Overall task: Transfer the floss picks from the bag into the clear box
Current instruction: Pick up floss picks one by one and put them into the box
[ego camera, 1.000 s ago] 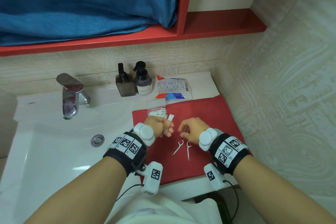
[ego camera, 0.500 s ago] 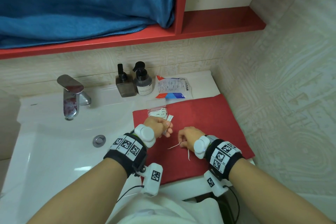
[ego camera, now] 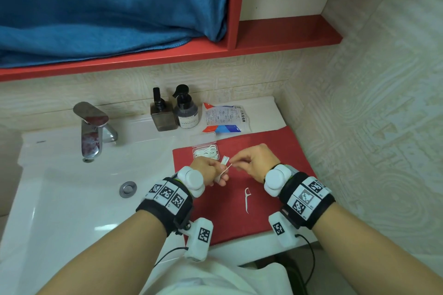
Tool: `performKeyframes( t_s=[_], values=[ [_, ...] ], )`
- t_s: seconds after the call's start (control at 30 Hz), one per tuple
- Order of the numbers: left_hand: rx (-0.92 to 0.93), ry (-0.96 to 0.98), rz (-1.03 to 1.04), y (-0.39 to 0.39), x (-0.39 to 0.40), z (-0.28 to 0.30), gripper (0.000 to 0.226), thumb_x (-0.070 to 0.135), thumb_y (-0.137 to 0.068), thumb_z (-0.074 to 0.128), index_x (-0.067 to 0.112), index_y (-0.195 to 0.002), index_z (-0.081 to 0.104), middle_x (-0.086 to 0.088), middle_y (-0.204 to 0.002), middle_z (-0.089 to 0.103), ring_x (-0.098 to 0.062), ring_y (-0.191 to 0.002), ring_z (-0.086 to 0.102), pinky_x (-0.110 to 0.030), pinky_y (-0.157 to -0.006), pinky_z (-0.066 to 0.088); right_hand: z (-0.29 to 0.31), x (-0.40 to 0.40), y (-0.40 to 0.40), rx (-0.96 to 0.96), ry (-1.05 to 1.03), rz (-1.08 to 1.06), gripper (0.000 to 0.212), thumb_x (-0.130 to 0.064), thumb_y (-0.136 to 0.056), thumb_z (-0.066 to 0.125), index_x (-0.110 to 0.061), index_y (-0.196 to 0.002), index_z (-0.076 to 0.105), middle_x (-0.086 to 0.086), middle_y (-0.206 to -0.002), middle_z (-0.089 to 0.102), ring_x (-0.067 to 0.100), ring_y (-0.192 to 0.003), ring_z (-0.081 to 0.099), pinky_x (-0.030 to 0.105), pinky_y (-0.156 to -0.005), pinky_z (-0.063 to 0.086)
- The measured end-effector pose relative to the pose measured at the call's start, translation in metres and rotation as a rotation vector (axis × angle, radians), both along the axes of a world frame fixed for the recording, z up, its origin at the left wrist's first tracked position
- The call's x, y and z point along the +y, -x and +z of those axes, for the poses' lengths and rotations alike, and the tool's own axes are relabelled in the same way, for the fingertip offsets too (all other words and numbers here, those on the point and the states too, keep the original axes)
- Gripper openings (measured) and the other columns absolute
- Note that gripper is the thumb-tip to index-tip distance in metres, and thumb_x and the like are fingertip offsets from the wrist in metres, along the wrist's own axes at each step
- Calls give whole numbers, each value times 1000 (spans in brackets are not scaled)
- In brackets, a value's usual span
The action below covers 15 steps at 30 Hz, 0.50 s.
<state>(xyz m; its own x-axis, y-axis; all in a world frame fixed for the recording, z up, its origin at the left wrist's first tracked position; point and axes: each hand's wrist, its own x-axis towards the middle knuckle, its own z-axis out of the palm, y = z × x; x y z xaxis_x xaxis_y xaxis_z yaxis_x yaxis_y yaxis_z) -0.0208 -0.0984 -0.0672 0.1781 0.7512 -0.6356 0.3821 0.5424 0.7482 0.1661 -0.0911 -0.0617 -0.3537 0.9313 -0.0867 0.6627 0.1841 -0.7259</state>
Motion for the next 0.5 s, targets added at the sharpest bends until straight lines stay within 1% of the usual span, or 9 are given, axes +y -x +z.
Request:
performKeyframes(
  t_s=[0.07, 0.13, 0.2, 0.3, 0.37, 0.4, 0.47, 0.5],
  values=[
    [-34, 27, -13, 0, 0, -2, 17, 14, -94, 55, 6, -89, 69, -3, -74, 72, -10, -58, 68, -20, -52, 42, -4, 0, -2, 15, -87, -4, 13, -8, -81, 76, -14, -93, 79, 2, -81, 76, 9, -72, 71, 18, -75, 55],
    [-82, 39, 44, -1, 0, -3, 18, 17, -94, 56, 8, -86, 70, -2, -74, 73, -11, -59, 67, -21, -53, 42, -7, 0, -1, 3, -214, 43, 14, -5, -78, 77, -13, -89, 80, 2, -82, 75, 14, -71, 70, 23, -70, 55],
    [-115, 40, 79, -1, 1, -3, 18, 17, -93, 57, 9, -83, 70, -3, -72, 73, -12, -57, 65, -22, -53, 41, -8, 1, -1, 0, -283, 76, 16, -1, -75, 77, -12, -86, 80, 2, -81, 73, 15, -69, 69, 23, -66, 55],
    [-138, 22, 76, -2, 1, -2, 20, 11, -94, 55, 8, -80, 68, -2, -64, 67, -10, -50, 58, -22, -50, 39, -7, 2, -2, -32, -316, 112, 18, 1, -74, 76, -12, -86, 79, 3, -82, 72, 17, -69, 69, 24, -66, 55],
    [-116, 0, 58, -3, 2, -1, 23, 8, -95, 53, 8, -77, 67, 0, -59, 63, -8, -46, 54, -21, -48, 39, -5, 0, -2, -46, -280, 108, 20, -1, -76, 74, -14, -90, 79, 1, -85, 72, 14, -71, 68, 24, -67, 56],
    [-94, -17, 49, -3, 2, -2, 25, 9, -96, 52, 9, -75, 66, 2, -56, 62, -7, -44, 52, -20, -47, 39, -2, -1, -1, -51, -225, 95, 19, -5, -79, 74, -16, -94, 79, -1, -88, 71, 12, -74, 67, 23, -70, 56],
    [-48, -57, 36, -1, 1, -3, 28, 11, -96, 53, 11, -70, 64, 3, -54, 60, -6, -42, 51, -19, -47, 41, 3, -4, 1, -45, -85, 64, 18, -21, -81, 76, -20, -99, 77, -5, -92, 71, 7, -78, 67, 19, -74, 55],
    [-31, -74, 31, 0, 1, -2, 29, 12, -96, 53, 12, -68, 63, 4, -53, 60, -6, -42, 51, -19, -48, 42, 5, -4, 2, -33, -29, 47, 19, -29, -80, 77, -22, -98, 76, -7, -91, 71, 4, -79, 67, 18, -74, 54]
  ],
)
